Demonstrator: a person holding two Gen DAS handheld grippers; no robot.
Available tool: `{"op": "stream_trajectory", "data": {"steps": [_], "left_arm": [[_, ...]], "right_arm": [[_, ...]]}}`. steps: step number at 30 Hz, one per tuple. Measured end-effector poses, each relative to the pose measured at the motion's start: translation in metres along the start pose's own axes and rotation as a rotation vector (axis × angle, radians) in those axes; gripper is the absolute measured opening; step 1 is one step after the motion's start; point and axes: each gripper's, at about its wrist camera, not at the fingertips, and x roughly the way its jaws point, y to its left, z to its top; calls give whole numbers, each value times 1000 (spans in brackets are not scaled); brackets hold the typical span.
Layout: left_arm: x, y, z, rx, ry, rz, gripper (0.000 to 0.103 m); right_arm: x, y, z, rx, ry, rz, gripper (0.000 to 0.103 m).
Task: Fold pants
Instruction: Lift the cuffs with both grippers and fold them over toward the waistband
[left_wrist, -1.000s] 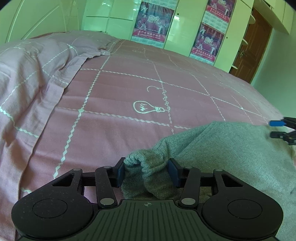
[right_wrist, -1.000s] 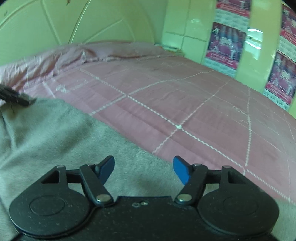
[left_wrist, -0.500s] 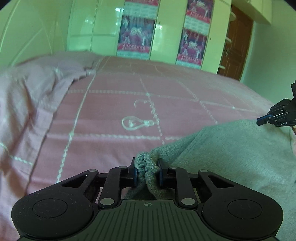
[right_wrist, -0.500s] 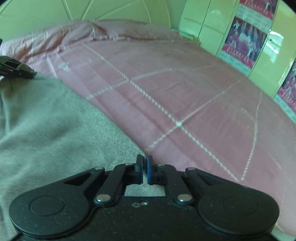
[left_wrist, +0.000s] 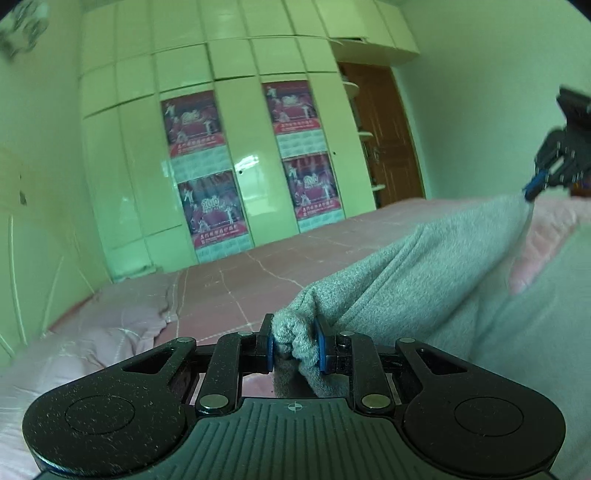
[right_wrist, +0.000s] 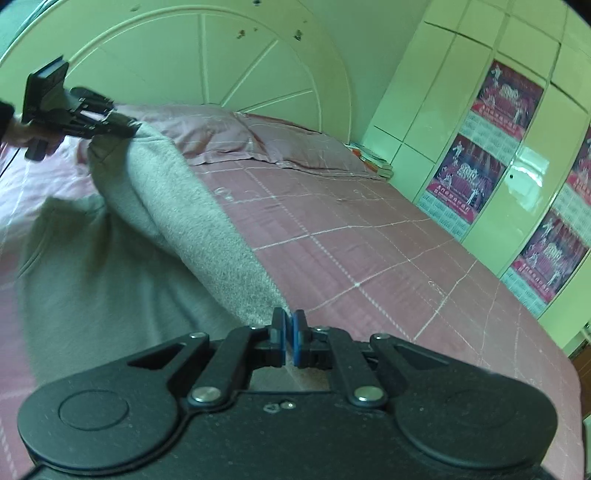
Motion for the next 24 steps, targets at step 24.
{"op": "stream_trajectory", "data": {"steps": [24], "left_arm": [[-139,-102,-75,-968,248,281,57]], "right_arm": [[-33,56,-125,912,-2,-85,25]]}}
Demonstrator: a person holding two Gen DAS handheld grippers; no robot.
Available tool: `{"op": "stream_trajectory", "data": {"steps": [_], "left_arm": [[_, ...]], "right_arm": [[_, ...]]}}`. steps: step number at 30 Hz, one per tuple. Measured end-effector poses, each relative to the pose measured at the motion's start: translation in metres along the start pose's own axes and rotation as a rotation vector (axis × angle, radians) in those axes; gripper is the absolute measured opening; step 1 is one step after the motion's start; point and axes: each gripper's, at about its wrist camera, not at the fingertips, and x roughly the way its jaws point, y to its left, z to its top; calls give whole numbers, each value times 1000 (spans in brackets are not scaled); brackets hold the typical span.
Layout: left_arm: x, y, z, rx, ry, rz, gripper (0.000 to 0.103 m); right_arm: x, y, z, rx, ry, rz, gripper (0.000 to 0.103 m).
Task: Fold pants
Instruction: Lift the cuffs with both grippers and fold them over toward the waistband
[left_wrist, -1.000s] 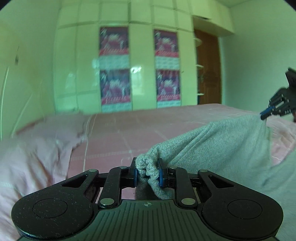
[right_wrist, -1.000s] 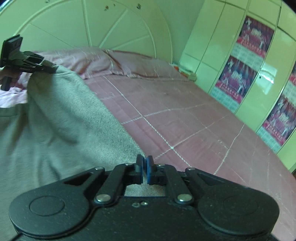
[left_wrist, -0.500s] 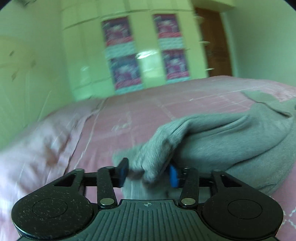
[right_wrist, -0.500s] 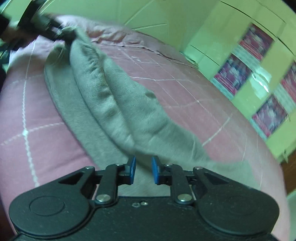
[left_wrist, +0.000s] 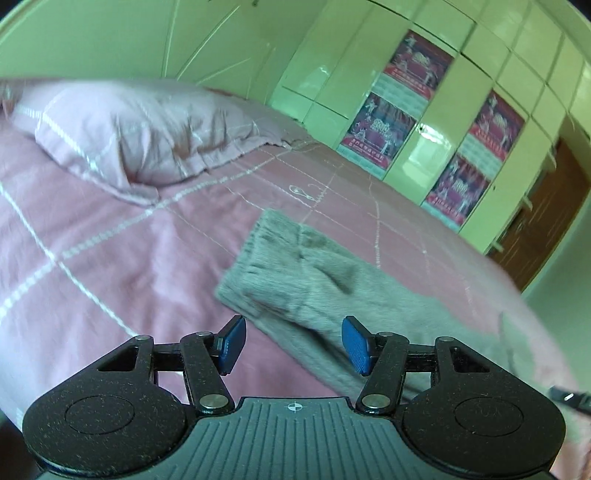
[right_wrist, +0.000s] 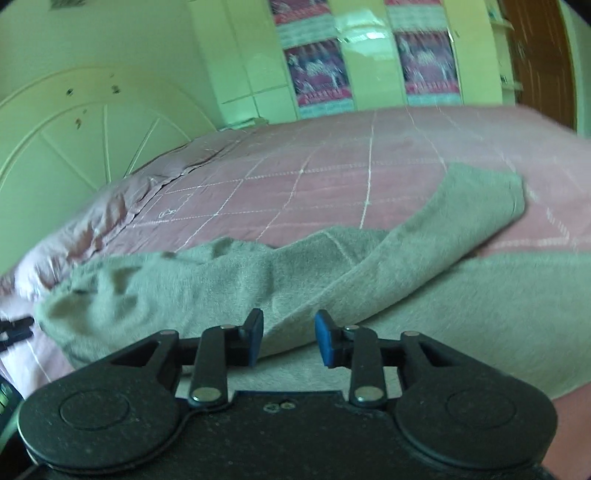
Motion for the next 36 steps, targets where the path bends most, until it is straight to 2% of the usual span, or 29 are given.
{"op": "stream_trajectory", "data": {"steps": [2,5,6,8,10,11,12,13,14,15,18,20,22,24,25,26,27,28,29,31,32,36], "left_arm": [[16,0,0,-71,28,-20,57],[40,3,2,-201,95,-59,57],[43,5,3,-227,101,-72,57],[53,4,6,-249,110,-72,57],[61,10,10,-306,135,-58,57],[67,14,11,-342,143,-64,57],[70,17,13,-367,141,-76,51],[73,18,15,-371,138,-88,40],[77,16,19,-355,144,-96,23],[79,12,23,-329,148,-102,22],[83,-4,50,-240,121,-161,21],[79,-15,76,-197,39,-240,21],[70,-26,98,-125,-76,-338,21],[64,-27,101,-65,-139,-374,21],[67,-24,95,-44,-116,-339,21],[78,-17,86,-15,-40,-268,21],[96,-7,72,0,76,-168,21],[111,3,58,1,188,-78,21],[115,14,46,-21,206,-79,21],[106,26,44,-104,163,-126,21],[106,26,45,-124,159,-131,21],[109,19,51,-121,160,-123,21]], "right_arm": [[15,-2,-1,100,40,-2,26],[33,-6,0,226,88,-14,40],[40,-8,1,271,109,-21,50],[56,-15,0,354,163,-57,56],[65,-22,-1,393,180,-48,39],[68,-24,-2,414,187,-42,20],[69,-26,-4,425,186,-30,11],[68,-28,-5,431,180,-15,9],[67,-29,-5,425,179,-10,6],[65,-30,-6,418,174,0,5],[42,-28,8,383,58,80,4],[17,-23,22,337,-72,123,3],[-13,-13,29,253,-203,171,3],[-34,-2,16,169,-282,191,3],[-35,3,2,110,-281,172,3],[-24,6,-14,67,-228,138,3],[-4,1,-30,88,-107,112,3],[23,-9,-47,179,75,77,3],[30,-17,-60,243,103,73,4],[21,-16,-67,264,43,85,7],[19,-15,-65,281,32,84,13],[22,-19,-53,364,38,76,21]]}}
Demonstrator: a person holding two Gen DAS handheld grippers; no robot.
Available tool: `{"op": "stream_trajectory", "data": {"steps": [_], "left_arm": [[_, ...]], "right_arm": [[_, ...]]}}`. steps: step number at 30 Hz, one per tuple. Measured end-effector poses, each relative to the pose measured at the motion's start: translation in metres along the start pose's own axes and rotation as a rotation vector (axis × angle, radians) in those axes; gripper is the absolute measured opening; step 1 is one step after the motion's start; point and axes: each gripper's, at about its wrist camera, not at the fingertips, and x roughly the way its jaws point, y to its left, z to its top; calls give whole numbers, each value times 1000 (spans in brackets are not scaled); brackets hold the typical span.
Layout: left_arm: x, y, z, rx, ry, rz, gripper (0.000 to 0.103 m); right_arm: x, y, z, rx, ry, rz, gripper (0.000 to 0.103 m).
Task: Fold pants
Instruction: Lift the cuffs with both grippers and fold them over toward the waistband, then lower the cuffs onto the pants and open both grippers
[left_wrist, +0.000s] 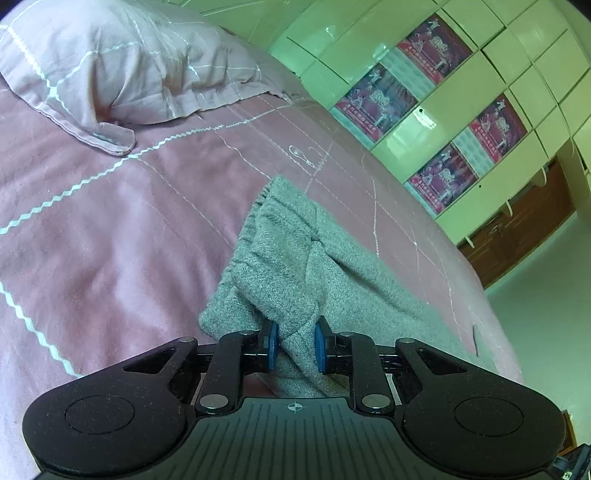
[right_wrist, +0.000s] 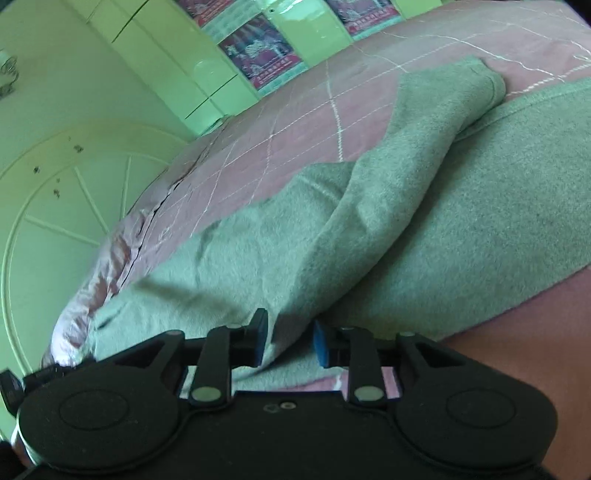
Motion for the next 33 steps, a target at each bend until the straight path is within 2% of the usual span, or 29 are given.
{"op": "stream_trajectory", "data": {"steps": [2,5,6,8,10,12,13,14,16,19,22,24,27,28,30,33], "left_arm": [[3,1,-1,-7,-3,-2,21],[2,9,-10,-4,-2,-4,21],[0,6,-7,-2,-7,-8,21],[-12,10,-11,9,-83,-81,20],[-22,4,-11,58,-130,-78,20],[-17,10,-16,57,-85,-55,20],[-10,16,-20,65,-39,-15,20],[-8,20,-24,62,-34,-21,20],[-11,23,-25,42,-43,-34,20],[-13,15,-25,100,-37,-7,20],[-18,5,-26,137,-39,32,23],[-29,-12,-31,184,-62,108,36],[-45,-46,-47,290,-107,252,52],[-49,-59,-54,321,-126,264,55],[-46,-85,-68,385,-139,268,74],[-24,-125,-91,504,-91,277,80]], "right_arm": [[9,-8,0,46,35,-28,19],[16,-11,9,46,45,-42,3],[9,-10,11,44,15,-17,2],[-14,-2,20,13,-74,48,2],[-28,4,22,-26,-110,83,2],[-24,-1,13,-33,-78,65,2],[-11,-7,6,-38,-21,22,2],[0,-17,-1,-16,48,-30,2],[0,-25,-10,10,40,-13,2],[-3,-20,-9,-2,33,-22,2],[-7,-24,-6,14,51,-17,9],[-24,-21,-4,-13,-8,-39,23],[-46,-14,3,-90,-80,-97,24],[-49,-8,6,-134,-108,-120,24],[-48,3,16,-214,-124,-153,25],[-27,25,30,-350,-113,-229,27]]}}
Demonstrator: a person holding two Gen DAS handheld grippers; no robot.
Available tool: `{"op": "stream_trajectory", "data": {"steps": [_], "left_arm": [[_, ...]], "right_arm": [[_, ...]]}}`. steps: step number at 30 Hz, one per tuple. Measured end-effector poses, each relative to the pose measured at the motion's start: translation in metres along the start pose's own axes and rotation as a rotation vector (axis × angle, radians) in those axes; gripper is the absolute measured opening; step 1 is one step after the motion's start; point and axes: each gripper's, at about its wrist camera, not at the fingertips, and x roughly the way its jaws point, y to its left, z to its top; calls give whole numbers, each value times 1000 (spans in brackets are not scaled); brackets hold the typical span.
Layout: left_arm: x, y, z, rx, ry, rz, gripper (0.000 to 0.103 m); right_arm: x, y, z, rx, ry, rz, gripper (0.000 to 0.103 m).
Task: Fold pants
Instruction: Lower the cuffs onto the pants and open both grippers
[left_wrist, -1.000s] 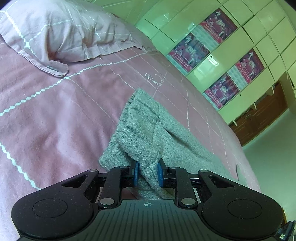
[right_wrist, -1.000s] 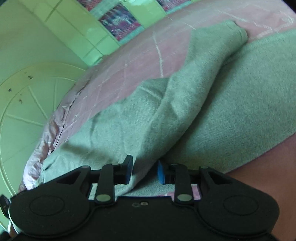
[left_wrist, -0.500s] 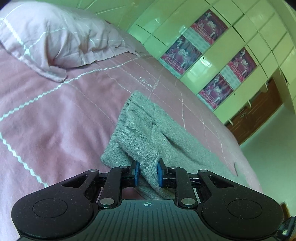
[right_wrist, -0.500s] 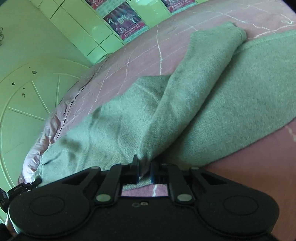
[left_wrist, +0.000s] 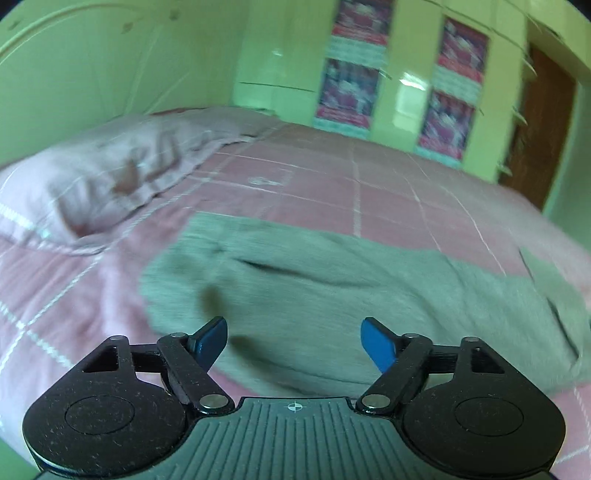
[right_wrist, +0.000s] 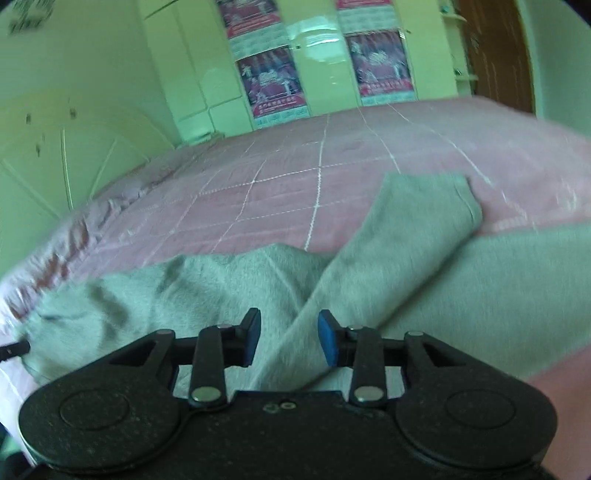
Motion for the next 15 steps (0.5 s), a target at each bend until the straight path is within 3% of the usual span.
{"op": "stream_trajectory", "data": {"steps": [3,5,7,9,15], "left_arm": [[16,-40,-7,92,75,3,81],[25,-56,-20,158,109,49,87],[22,-62,-29,194,83,62,89],[18,-55,-30,160,80,39,90],[8,-55,-36,151,66,18,91]], "right_arm": [[27,23,9,-153,31,-85,30],[48,33,6,-255,99,-157,33],[62,36,-2,-354,162,-232,29],[55,27,-10,-344,174,-214,0],[6,-7,-41,-203,141,-203,0]]}}
